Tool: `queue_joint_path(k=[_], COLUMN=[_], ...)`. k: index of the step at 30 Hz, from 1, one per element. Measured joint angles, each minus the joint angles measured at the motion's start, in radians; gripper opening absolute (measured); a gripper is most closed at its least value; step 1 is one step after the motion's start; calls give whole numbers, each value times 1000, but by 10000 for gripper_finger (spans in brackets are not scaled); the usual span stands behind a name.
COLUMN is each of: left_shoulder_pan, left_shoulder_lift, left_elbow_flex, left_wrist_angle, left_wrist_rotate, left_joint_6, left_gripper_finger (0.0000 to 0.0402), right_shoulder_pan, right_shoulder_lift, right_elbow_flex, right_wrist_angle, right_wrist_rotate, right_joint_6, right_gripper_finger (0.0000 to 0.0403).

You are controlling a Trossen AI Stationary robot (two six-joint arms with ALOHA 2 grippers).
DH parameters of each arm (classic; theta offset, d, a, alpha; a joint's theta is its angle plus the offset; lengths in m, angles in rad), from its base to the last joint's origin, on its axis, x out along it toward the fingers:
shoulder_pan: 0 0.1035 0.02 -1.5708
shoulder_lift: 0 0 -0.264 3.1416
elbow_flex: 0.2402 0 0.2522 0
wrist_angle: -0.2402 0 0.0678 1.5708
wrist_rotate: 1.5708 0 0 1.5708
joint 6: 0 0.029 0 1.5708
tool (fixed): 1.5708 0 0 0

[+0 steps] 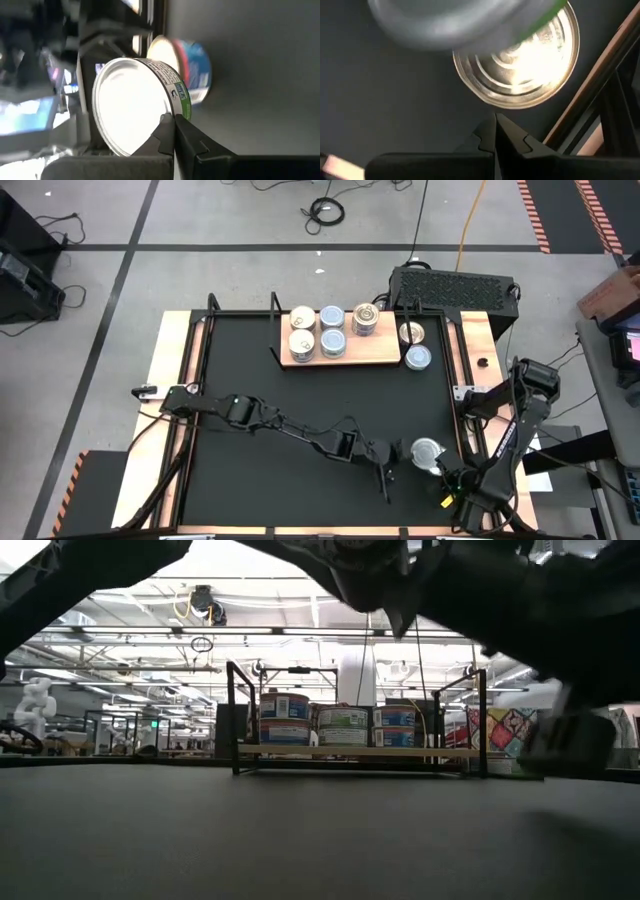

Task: Stack canned seafood by type on shelf
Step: Stack the bottom green tuna can on top of the green tuna cans on the shelf

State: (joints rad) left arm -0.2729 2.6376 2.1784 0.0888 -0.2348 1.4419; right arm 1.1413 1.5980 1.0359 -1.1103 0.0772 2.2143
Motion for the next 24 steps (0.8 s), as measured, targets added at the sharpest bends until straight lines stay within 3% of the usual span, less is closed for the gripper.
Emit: queue_joint_path(k=[13, 20, 24], left_shoulder_pan=[60, 150, 211], left_shoulder_lift=[-163, -270, -363], left_elbow_flex=[0, 0, 0], left_wrist_angle=[-352, -521, -692], left_wrist_rotate=[-91, -195, -197], left_joint_6=[-270, -456, -582], left_gripper_finger=[0, 0, 0], right_shoulder_pan=[-1, 0, -1], right_shoulder_lift=[-22, -22, -22], right_elbow_flex=[0, 0, 0], right_wrist_angle=[-58, -79, -90], right_wrist_rotate=[3, 20, 63], right_joint_6=[-4, -27, -43], right_gripper_finger=[0, 0, 0])
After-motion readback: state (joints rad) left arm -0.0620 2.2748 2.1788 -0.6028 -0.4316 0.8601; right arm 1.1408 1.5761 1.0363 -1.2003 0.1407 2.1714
